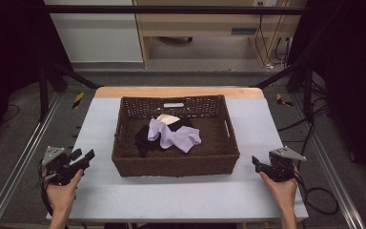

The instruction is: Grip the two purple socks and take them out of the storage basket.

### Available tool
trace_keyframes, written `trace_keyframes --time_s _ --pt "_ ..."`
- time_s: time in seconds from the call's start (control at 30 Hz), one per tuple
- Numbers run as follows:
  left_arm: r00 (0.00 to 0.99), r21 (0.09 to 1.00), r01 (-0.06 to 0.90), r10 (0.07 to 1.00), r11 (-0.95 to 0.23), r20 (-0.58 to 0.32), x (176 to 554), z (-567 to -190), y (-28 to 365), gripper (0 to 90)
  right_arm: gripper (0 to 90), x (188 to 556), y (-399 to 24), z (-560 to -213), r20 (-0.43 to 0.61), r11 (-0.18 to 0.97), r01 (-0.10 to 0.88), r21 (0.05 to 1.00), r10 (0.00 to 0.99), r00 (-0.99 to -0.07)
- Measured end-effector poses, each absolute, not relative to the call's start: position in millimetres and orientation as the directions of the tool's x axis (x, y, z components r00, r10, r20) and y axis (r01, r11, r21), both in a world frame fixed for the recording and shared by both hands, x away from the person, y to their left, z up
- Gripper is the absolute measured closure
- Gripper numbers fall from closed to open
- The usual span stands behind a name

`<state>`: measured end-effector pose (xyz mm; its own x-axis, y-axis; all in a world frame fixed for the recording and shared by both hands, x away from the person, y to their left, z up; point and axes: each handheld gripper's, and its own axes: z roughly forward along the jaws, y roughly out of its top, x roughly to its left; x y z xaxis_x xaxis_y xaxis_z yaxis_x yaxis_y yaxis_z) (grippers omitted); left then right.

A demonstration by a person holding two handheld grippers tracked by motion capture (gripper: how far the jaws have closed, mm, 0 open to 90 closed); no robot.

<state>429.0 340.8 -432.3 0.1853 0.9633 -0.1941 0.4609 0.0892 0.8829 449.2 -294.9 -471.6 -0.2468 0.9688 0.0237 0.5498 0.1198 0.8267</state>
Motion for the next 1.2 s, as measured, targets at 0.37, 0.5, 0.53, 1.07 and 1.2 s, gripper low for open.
trace_keyframes --time_s 0.37,0.5,0.53,1.07,1.2 --pt "0.258 0.932 0.360 0.956 0.036 -0.137 418 -394 318 41.5 28.6 441 -291 -467 0.047 0.101 0.524 0.846 0.964 -0.261" --pt "0.290 0.935 0.353 0.947 0.027 -0.137 419 -380 307 39.9 28.6 436 -286 -467 0.031 0.120 0.510 0.852 0.960 -0.277" --pt "0.297 0.936 0.351 0.945 0.026 -0.138 419 -375 303 39.8 28.1 436 -285 -467 0.033 0.118 0.513 0.850 0.961 -0.276" --pt "0.416 0.944 0.321 0.907 -0.078 -0.066 465 -325 228 36.0 11.7 441 -285 -480 0.051 0.080 0.489 0.868 0.967 -0.249" --pt "0.420 0.946 0.308 0.907 -0.099 -0.042 480 -320 212 35.8 10.9 440 -289 -483 0.069 0.056 0.486 0.872 0.969 -0.236"
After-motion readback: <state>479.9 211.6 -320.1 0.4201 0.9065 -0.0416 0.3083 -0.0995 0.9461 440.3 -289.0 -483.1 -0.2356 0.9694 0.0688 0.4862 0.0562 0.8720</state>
